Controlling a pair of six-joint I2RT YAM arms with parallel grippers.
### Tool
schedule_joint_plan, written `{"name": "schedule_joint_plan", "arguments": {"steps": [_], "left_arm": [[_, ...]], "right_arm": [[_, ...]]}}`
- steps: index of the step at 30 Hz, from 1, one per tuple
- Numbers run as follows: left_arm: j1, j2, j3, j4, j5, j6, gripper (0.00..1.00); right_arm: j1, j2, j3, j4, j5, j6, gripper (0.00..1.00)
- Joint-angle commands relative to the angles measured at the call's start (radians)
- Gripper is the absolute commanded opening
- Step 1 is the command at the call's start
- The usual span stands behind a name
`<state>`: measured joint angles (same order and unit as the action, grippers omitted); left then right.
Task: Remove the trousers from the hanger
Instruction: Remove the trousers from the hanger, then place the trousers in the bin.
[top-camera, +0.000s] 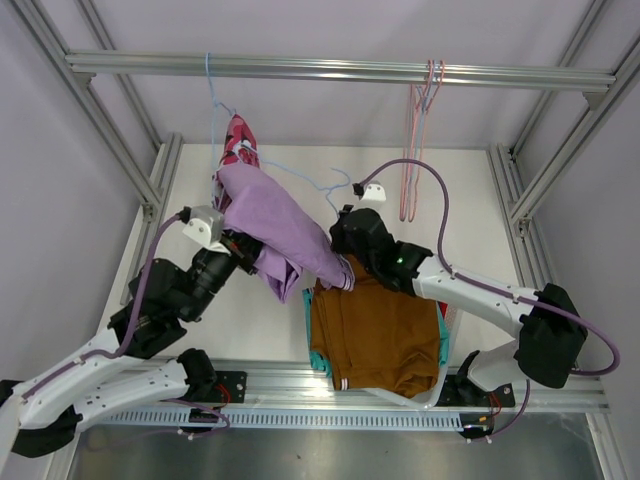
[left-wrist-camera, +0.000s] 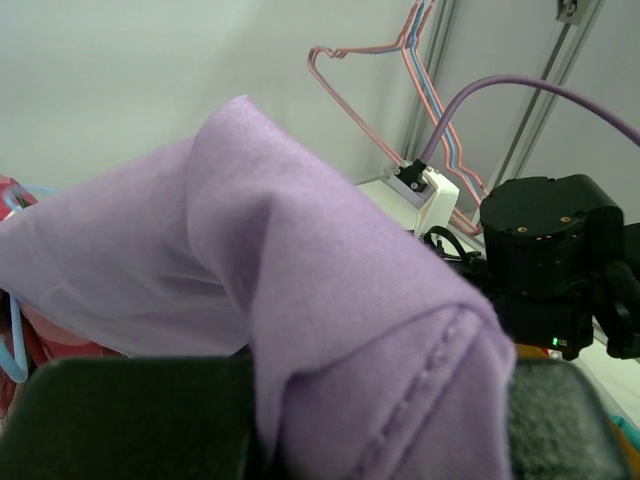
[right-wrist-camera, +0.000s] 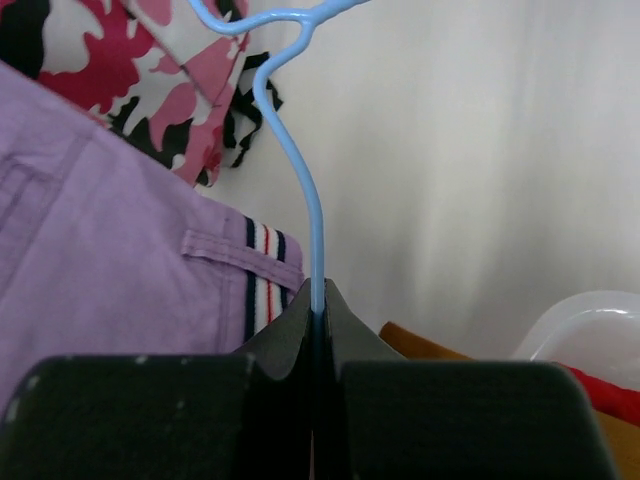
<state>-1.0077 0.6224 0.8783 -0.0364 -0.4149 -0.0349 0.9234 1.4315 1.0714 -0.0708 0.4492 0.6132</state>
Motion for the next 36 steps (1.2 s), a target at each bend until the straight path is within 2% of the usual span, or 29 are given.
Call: {"name": "schedule_joint_plan", "arguments": {"steps": [1, 8, 20, 29, 36], "left_arm": [[-0.003, -0.053, 0.013, 0.133, 0.011, 0.006, 0.01], [-0.003, -0.124, -0.002, 0.164, -0.012, 0.032, 0.01], [0.006, -0.205, 0.021, 0.133, 0.113, 0.032, 0.00], [0.006, -0.136, 0.036, 0.107, 0.312, 0.015, 0.01], [-0.035, -0.026, 0.034, 0.095, 0.387, 0.021, 0.01]], "right_arm": [[-0.049, -0.013, -0.008, 0.014, 0.040, 0.007, 0.00], [-0.098, -0.013, -0.028, 0.003, 0.026, -0.001, 0.00], [-0.124, -0.055, 0.002, -0.049, 0.042, -0.049, 0.00], [-0.129, -0.177, 0.156, -0.179, 0.077, -0.151, 0.00], [-0.149, -0.259, 0.254, -0.261, 0.083, -0.211, 0.00]]}}
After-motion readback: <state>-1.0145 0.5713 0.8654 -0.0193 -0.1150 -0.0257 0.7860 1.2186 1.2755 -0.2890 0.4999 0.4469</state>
